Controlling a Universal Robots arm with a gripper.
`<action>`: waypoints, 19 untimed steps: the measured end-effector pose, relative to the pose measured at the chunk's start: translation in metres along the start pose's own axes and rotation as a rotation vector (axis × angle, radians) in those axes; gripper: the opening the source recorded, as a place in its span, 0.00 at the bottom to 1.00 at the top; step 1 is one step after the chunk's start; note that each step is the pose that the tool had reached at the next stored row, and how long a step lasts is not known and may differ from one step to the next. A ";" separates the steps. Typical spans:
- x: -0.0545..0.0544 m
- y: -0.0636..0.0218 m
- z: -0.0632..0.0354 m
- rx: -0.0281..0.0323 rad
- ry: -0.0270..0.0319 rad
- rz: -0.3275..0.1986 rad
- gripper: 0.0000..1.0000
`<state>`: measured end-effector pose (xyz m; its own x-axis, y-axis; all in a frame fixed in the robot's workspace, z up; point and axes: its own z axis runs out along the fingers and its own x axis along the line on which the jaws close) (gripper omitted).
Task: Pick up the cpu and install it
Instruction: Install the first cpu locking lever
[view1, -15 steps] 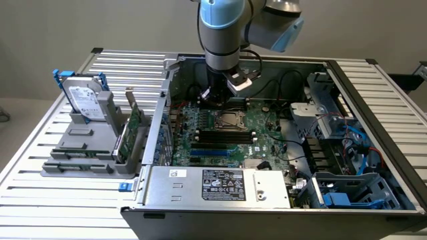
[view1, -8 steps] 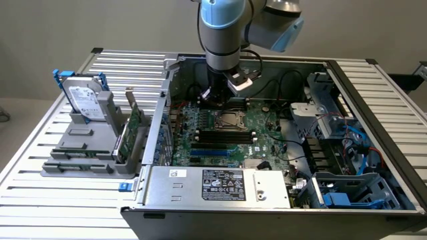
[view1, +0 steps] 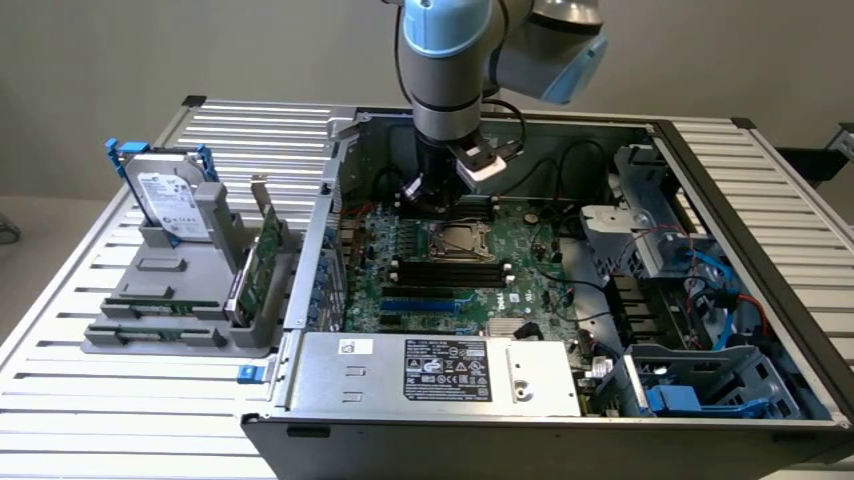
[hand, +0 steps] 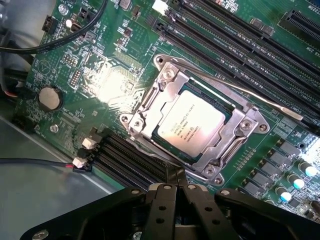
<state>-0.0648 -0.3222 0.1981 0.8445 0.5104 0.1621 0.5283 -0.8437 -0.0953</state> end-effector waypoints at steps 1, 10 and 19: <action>0.000 0.0000 0.0001 -0.0004 -0.0003 0.000 0.11; 0.002 0.0003 0.0008 -0.0030 -0.0019 0.000 0.11; 0.005 0.0010 0.0019 -0.0056 -0.0034 -0.001 0.11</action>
<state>-0.0598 -0.3200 0.1969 0.8445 0.5115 0.1588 0.5283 -0.8443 -0.0898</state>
